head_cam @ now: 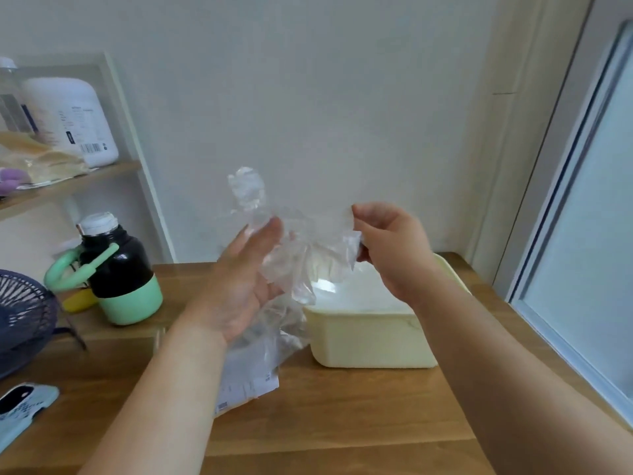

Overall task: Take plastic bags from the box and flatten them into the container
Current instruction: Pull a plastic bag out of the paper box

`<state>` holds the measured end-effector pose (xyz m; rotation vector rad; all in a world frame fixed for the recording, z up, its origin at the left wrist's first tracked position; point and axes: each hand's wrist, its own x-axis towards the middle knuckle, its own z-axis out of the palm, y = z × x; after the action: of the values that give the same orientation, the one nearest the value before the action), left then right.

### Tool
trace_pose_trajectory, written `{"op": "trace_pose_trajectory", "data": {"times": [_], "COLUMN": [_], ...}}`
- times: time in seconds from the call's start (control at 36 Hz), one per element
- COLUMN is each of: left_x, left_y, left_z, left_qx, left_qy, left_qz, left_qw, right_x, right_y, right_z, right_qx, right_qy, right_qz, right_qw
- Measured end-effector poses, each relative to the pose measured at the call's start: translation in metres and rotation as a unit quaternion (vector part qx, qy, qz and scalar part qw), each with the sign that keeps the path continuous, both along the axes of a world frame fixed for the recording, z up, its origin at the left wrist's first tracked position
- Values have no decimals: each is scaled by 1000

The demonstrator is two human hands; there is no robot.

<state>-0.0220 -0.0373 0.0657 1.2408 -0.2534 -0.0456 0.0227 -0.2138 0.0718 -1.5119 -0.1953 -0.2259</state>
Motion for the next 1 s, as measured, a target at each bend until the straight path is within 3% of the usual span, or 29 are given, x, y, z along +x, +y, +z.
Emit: {"op": "trace_pose_trajectory", "data": {"times": [0.06,0.11,0.19,0.31,0.5,0.72,0.81,0.86,0.92,1.0], "left_x": [7,18,28,35,47,61,64,64,64,66], "left_y": [-17,-32,-47,-67,-94,-80,-75,-70,-66,-67], "left_z": [0,-5,-13,-21,-24,-29,-34,-36,-39,-43], "left_qx": [61,66,29,-73,-142,-61,21,122,252,429], "left_qy": [7,20,42,55,89,111,84,49,-32,-269], "left_qz": [56,102,153,171,233,251,297,364,433,487], "left_qw": [997,992,987,981,958,960,951,922,865,711], "right_x": [-2,-7,-3,-2,-6,26,38,44,50,58], "right_y": [-7,-13,-23,-39,-49,-76,-84,-89,-95,-100], "right_z": [4,9,5,-8,-20,-22,-28,-33,-40,-47], "right_qx": [1,37,156,117,111,196,109,-51,-209,-380], "right_qy": [5,16,60,142,171,168,184,204,208,176], "right_qz": [7,15,65,167,95,-58,-83,-102,-119,-120], "right_qw": [1000,999,984,969,974,964,973,972,948,900]}}
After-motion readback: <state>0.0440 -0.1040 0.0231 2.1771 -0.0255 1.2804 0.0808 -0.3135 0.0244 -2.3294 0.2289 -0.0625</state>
